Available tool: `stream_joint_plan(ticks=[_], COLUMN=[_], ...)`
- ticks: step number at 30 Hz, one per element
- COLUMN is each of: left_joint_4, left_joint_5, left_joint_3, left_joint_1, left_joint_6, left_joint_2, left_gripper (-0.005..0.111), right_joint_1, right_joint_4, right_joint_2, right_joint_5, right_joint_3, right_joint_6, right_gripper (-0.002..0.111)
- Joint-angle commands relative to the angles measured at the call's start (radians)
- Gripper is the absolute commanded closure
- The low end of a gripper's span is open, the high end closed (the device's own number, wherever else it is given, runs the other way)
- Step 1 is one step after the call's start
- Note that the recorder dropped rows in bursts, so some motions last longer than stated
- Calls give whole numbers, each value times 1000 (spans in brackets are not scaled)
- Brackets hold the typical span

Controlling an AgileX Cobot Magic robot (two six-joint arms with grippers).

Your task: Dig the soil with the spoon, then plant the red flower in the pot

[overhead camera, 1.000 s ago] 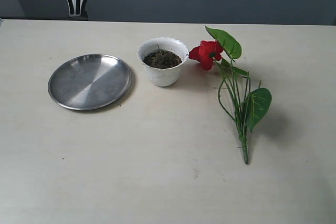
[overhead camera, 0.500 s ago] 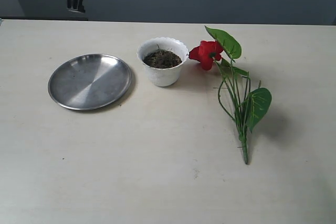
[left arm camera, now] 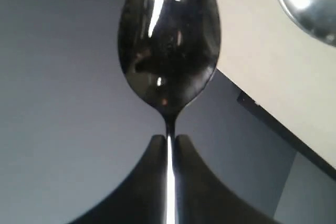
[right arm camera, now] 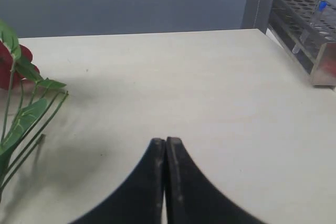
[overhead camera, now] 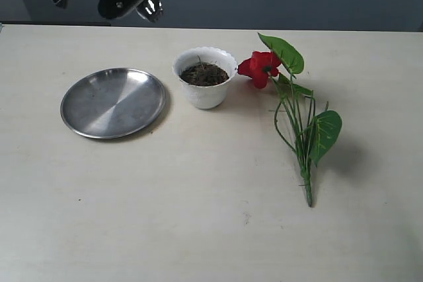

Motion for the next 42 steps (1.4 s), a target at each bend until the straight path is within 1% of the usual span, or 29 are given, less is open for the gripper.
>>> stream_joint_plan(ticks=[1,5,8,12,16,23,26,31,37,42], left_joint_4=[161,255,394,416,511,567,636,690,692,707], left_joint_5=[-27,-124,-163,-250,-336,-428,-446,-447,-435,-369], left_joint_3=[-4,-4,-4,-4,-4,-4,-4,-7,-28,-33], left_joint_1=[-1,-11,-37,-77,-111,-119,-119,-119,-136,-172], left_joint_6=[8,10,20,20,20,20,20,20,16,12], left_joint_2=[43,71,100,138,185,247,264,264,272,275], left_gripper=[106,106,106,106,106,106,106,106,106,106], right_joint_1=[2,2,2,2,2,2,2,2,2,2], right_joint_4=[-1,-1,-1,-1,-1,-1,-1,-1,-1,-1], right_joint_2=[-5,-5,-5,-5,-5,-5,-5,-5,-5,-5], right_joint_5=[-2,-2,-2,-2,-2,-2,-2,-2,-2,-2], right_joint_3=[1,1,1,1,1,1,1,1,1,1], right_joint_6=[-1,-1,-1,-1,-1,0,0,-1,-1,-1], right_gripper=[108,108,108,108,108,108,108,108,108,108])
